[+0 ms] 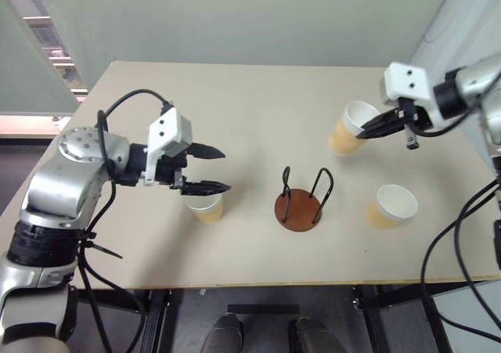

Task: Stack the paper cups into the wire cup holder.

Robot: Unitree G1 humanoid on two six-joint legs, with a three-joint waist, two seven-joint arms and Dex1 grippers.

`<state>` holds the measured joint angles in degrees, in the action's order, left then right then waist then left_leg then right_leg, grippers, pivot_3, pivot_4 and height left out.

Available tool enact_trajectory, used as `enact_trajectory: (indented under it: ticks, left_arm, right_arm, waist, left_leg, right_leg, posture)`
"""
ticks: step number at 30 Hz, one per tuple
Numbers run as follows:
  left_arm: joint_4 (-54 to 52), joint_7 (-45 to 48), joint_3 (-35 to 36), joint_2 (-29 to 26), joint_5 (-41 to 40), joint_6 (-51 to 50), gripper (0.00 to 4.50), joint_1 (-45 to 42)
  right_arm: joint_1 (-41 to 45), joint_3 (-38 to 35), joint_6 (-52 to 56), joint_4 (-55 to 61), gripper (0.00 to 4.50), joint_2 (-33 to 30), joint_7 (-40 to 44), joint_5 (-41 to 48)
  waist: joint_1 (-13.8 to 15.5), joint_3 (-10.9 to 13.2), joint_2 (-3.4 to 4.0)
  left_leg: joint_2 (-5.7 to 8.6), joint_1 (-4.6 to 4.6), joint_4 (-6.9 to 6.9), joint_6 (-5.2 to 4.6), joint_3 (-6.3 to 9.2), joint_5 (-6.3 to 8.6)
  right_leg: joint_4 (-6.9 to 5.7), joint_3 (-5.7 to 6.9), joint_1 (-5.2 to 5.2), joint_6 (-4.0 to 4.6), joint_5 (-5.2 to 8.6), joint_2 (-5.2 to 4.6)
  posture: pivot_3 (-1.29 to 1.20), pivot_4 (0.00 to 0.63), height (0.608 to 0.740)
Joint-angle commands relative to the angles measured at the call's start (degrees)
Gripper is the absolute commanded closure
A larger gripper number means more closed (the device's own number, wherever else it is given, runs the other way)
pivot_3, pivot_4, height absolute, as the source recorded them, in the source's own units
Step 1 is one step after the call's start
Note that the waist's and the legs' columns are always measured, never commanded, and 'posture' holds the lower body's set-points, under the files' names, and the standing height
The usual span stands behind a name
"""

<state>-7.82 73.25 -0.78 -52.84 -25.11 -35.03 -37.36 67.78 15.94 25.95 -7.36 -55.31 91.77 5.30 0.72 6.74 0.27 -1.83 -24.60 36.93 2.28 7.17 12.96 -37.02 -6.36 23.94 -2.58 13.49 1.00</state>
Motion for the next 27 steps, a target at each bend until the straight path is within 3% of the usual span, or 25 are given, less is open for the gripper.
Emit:
enact_trajectory:
  ticks: [1, 10, 24, 27]
  left_arm:
    - [-2.0, -0.4, 1.9, -0.5, -1.1, 0.8, 0.59, 0.0]
    - [0.0, -0.1, 0.0, 0.1, 0.3, 2.5, 0.59, -2.1]
    - [-1.5, -0.9, 0.9, -1.2, 0.4, 2.1, 0.59, -0.7]
    - [-1.9, -1.9, 0.8, -2.0, 1.6, 2.3, 0.59, -0.3]
  right_arm:
    - [2.3, -1.6, 8.8, 14.3, 4.43, -1.7, 0.7, 8.3]
    - [0.5, 2.2, 6.7, 17.2, 4.43, 1.7, -1.1, 5.7]
    - [-4.8, 5.5, -0.1, 15.5, 4.43, 3.2, -0.8, 1.2]
    - [-5.3, 5.3, 0.3, 15.4, 3.87, 4.4, -1.7, 0.9]
  waist:
    - [-0.1, 0.0, 0.0]
    - [0.0, 0.0, -0.01]
    - [-0.1, 0.0, 0.0]
    - [-0.2, 0.0, 0.0]
  left_leg:
    - [-0.01, 0.01, 0.01, -0.01, 0.01, 0.01]
    - [0.01, 0.15, 0.13, -0.12, 0.08, -0.1]
    - [0.0, 0.17, 0.13, -0.11, 0.09, -0.22]
    - [0.0, 0.17, 0.12, -0.11, 0.1, -0.22]
  right_leg:
    - [0.0, 0.0, 0.0, 0.01, 0.01, 0.02]
    - [-0.11, -0.01, -0.11, 0.42, 0.03, -0.02]
    - [-0.2, 0.0, -0.03, 0.0, -0.27, 0.01]
    - [-0.18, 0.0, -0.03, -0.01, -0.27, 0.01]
  posture:
    - [0.0, 0.15, 0.74]
    - [0.0, 0.15, 0.74]
    - [0.0, 0.15, 0.74]
    - [0.0, 0.15, 0.74]
